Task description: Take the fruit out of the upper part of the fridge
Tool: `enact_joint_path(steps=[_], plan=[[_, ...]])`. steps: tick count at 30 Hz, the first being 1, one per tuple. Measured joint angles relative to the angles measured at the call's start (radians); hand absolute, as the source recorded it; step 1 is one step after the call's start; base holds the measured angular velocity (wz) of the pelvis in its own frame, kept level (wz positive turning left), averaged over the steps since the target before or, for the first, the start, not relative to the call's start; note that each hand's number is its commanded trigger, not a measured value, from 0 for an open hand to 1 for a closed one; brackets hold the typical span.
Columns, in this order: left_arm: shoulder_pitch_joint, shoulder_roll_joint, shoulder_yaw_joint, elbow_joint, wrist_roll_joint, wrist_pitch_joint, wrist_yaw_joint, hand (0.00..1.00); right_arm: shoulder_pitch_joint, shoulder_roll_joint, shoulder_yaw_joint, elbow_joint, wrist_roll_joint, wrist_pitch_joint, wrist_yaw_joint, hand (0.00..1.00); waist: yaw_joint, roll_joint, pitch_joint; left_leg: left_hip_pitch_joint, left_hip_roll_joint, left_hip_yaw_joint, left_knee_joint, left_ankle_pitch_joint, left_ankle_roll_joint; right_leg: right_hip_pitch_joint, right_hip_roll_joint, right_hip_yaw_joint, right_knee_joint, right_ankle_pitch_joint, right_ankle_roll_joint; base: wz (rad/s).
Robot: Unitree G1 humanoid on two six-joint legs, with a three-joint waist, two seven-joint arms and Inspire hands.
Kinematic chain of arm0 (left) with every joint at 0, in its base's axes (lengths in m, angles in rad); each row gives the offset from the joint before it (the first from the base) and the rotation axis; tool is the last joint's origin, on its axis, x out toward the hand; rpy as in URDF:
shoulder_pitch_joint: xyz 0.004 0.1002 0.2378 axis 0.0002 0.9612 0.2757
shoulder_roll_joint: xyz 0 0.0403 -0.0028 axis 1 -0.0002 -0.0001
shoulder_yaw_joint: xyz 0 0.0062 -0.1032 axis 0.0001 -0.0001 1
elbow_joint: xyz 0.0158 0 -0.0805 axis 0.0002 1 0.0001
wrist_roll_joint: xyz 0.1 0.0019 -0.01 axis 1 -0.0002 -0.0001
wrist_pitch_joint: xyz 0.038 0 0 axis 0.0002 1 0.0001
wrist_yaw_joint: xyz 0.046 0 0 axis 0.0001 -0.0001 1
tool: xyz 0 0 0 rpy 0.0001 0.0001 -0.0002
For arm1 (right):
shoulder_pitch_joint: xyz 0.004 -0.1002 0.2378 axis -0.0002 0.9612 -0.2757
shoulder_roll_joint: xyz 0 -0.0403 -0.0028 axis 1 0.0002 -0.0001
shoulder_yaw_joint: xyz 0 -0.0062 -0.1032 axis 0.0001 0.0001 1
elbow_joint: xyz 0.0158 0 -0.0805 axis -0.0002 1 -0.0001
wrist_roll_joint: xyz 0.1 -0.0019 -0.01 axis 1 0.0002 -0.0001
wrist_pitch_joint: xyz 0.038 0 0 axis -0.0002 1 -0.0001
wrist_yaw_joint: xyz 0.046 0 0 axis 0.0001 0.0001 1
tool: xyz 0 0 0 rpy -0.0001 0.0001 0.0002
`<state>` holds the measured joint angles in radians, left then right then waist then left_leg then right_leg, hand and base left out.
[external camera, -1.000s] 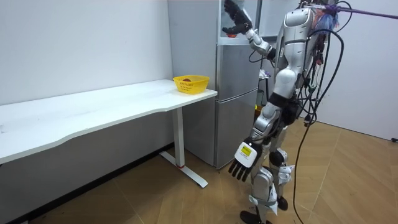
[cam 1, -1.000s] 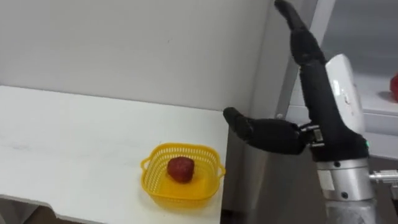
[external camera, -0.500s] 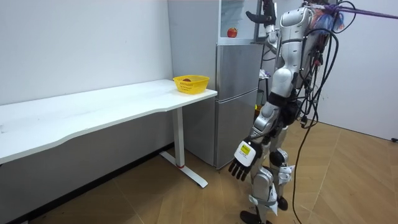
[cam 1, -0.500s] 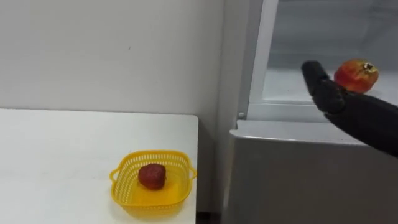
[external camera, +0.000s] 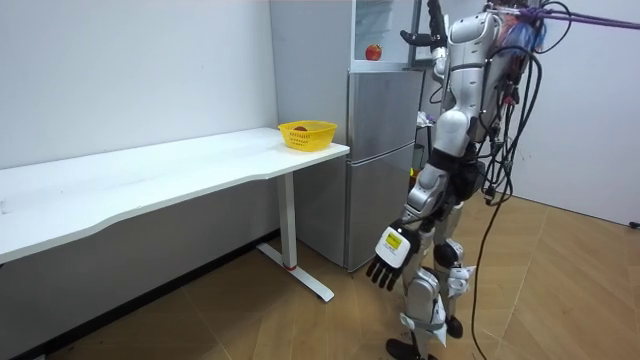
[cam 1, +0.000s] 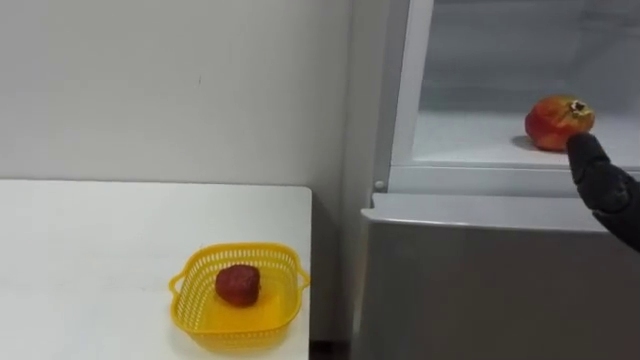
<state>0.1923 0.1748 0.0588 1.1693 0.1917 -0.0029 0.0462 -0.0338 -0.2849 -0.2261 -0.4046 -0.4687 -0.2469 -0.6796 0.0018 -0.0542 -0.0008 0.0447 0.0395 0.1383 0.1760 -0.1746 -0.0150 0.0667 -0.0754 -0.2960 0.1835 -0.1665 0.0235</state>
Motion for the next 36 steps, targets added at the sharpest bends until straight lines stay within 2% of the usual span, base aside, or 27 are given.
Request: enact_joint_path(steps=[2,5,8,10,13,15,18,21,23,24,26,29,30,31,33,36], plan=[[-0.002,0.005,0.010,-0.004,0.018,0.000,-0.011,0.00,-0.005,-0.020,-0.008,0.016,0.025,0.002,0.019,0.00,0.000,-0.007,0.0019,-0.001,0.000,0.000,-0.005,0.001,-0.001,-0.002,0.000,-0.001,0.000,0.000,0.000,0.00],[-0.005,0.017,0.016,-0.010,0.019,-0.001,-0.018,0.00,-0.033,-0.061,-0.014,0.057,0.070,0.022,0.051,0.00,0.001,-0.025,0.0007,-0.006,0.000,0.000,-0.009,0.001,-0.002,-0.009,0.001,0.000,0.000,-0.001,0.000,0.00],[-0.006,0.027,0.016,-0.009,0.020,-0.001,-0.016,0.00,-0.101,-0.092,-0.014,0.110,0.109,0.042,0.060,0.00,0.000,-0.046,0.0030,-0.007,0.000,0.001,-0.009,0.002,-0.002,-0.013,0.001,0.001,0.001,-0.001,0.000,0.00],[-0.008,0.036,0.016,-0.008,0.023,-0.001,-0.015,0.00,-0.151,-0.132,-0.015,0.166,0.134,0.057,0.061,0.00,0.003,-0.058,0.0012,-0.008,0.000,0.000,-0.009,0.002,-0.002,-0.013,0.000,0.000,0.002,-0.001,0.000,0.00],[-0.010,0.041,0.017,-0.008,0.022,0.006,-0.018,0.00,-0.229,-0.167,-0.015,0.231,0.140,0.075,0.058,0.00,0.002,-0.063,0.0016,-0.010,0.001,-0.001,-0.010,0.001,-0.002,-0.013,0.000,-0.003,0.002,-0.001,0.000,0.00],[-0.022,0.041,0.017,-0.008,0.019,0.010,-0.019,0.00,-0.247,-0.186,-0.015,0.247,0.150,0.075,0.058,0.00,0.003,-0.062,0.0026,-0.016,0.002,-0.003,-0.009,0.001,-0.002,-0.015,0.000,-0.006,0.003,-0.001,0.000,0.04],[-0.020,0.036,0.017,-0.010,0.020,0.020,-0.019,0.00,-0.296,-0.191,-0.014,0.292,0.194,0.078,0.063,0.00,0.005,-0.057,0.0048,-0.017,0.003,-0.003,-0.008,0.001,-0.002,-0.015,-0.001,-0.010,0.005,0.000,0.000,0.00],[-0.012,0.036,0.017,-0.025,0.020,0.027,-0.023,0.00,-0.337,-0.194,-0.014,0.340,0.265,0.125,0.097,0.00,0.005,-0.053,0.0023,-0.024,0.003,-0.004,-0.004,0.001,-0.002,-0.015,-0.003,-0.022,0.007,0.000,0.000,0.06],[-0.004,0.037,0.018,-0.051,0.020,0.029,-0.035,0.00,-0.341,-0.211,-0.013,0.352,0.308,0.142,0.119,0.00,0.004,-0.053,0.0008,-0.031,0.003,-0.005,0.004,0.001,-0.002,-0.015,-0.005,-0.033,0.007,0.000,0.000,0.14],[0.001,0.037,0.018,-0.072,0.018,0.031,-0.038,0.00,-0.341,-0.233,-0.012,0.359,0.336,0.154,0.135,0.00,0.004,-0.054,0.0008,-0.034,0.003,-0.005,0.010,0.001,-0.002,-0.016,-0.006,-0.038,0.007,0.000,0.000,0.12],[0.013,0.040,0.017,-0.094,0.018,0.028,-0.039,0.00,-0.343,-0.262,-0.009,0.367,0.372,0.171,0.154,0.00,0.007,-0.057,0.0015,-0.035,0.003,-0.005,0.011,0.001,-0.002,-0.016,-0.007,-0.042,0.007,0.000,0.000,0.08],[0.030,0.050,0.018,-0.093,0.022,0.029,-0.049,0.00,-0.396,-0.285,0.012,0.411,0.434,0.181,0.177,0.00,0.005,-0.068,0.0024,-0.039,0.003,-0.014,0.014,0.001,-0.002,-0.016,-0.007,-0.054,0.007,0.000,0.000,0.07],[0.031,0.053,0.017,-0.093,0.022,0.029,-0.056,0.00,-0.421,-0.305,0.023,0.453,0.457,0.181,0.184,0.00,0.004,-0.076,0.0024,-0.041,0.003,-0.015,0.015,0.001,-0.002,-0.016,-0.008,-0.057,0.007,0.000,0.000,0.08],[0.033,0.059,0.018,-0.095,0.022,0.029,-0.058,0.00,-0.437,-0.331,0.036,0.490,0.482,0.186,0.198,0.00,0.005,-0.085,0.0002,-0.043,0.003,-0.016,0.015,0.001,-0.002,-0.016,-0.008,-0.060,0.006,0.000,0.000,0.06],[0.033,0.070,0.018,-0.098,0.029,0.031,-0.059,0.00,-0.457,-0.353,0.057,0.526,0.497,0.198,0.221,0.00,0.005,-0.094,-0.0053,-0.054,0.002,-0.025,0.021,0.001,-0.002,-0.016,-0.007,-0.065,0.005,0.000,0.000,0.11],[0.034,0.078,0.018,-0.099,0.043,0.047,-0.061,0.00,-0.483,-0.360,0.060,0.565,0.496,0.205,0.252,0.00,0.009,-0.101,-0.0060,-0.054,0.000,-0.034,0.026,0.001,-0.002,-0.016,-0.008,-0.068,0.005,0.000,0.000,0.06]])
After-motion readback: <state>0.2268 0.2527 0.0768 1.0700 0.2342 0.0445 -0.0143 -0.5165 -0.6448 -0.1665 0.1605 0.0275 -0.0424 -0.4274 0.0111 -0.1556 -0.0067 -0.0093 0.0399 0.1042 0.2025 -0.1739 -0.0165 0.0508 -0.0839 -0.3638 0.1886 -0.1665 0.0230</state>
